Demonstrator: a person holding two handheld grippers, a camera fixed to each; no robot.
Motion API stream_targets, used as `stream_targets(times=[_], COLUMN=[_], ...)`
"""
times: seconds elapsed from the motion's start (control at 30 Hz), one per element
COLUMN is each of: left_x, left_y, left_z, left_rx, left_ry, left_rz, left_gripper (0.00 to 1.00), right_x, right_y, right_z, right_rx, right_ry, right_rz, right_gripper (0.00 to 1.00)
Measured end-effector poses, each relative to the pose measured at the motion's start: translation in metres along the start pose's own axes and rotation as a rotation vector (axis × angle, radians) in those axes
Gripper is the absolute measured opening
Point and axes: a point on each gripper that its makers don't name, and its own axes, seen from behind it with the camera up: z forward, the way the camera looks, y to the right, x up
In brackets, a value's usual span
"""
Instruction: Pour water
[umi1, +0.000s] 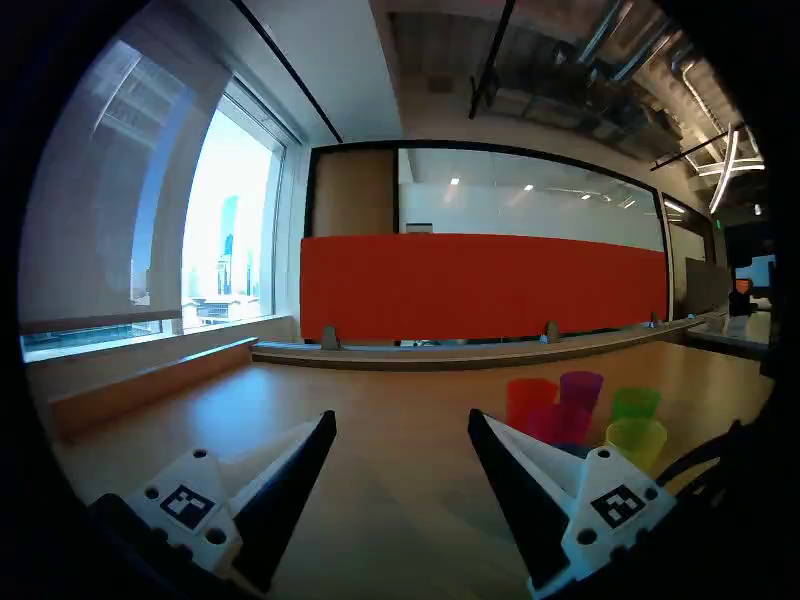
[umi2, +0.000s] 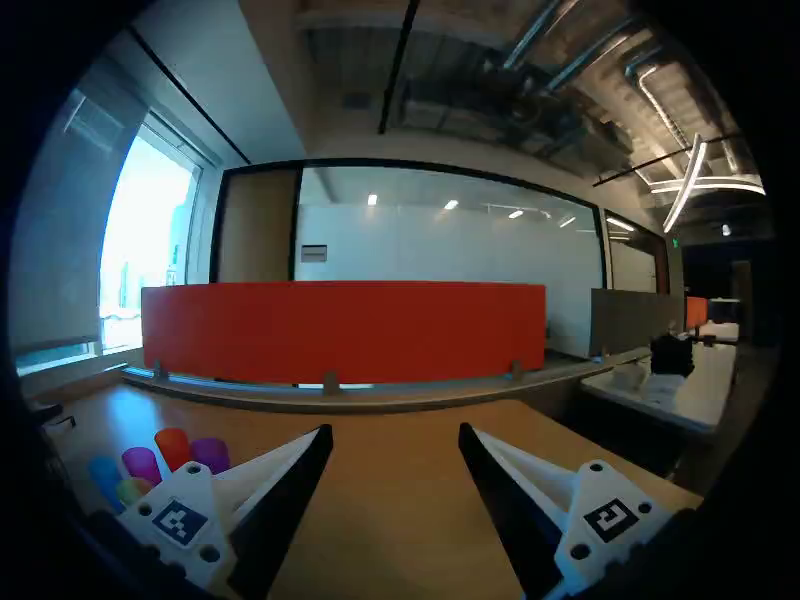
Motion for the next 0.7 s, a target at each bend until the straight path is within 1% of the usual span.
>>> stream_targets(times=[0.37, 0.7], left_x=[-0.0009, -0.001], left_y=[0.0007, 0.0012], left_z=[-0.0013, -0.0015], left_rx=[-0.003, -0.004], left_ry=[-0.002, -0.003], left_rz=[0.001, 0.001], left_gripper=[0.98, 0.98], right_x=[0.0051, 0.0072], right_y=[0.005, 0.005], right_z=[-0.0019, -0.0092], right_rx=[-0.003, 0.017], right_ry=[0.01, 0.032], right_rz=[-0.002, -0.017], right_gripper=[0.97, 0.98])
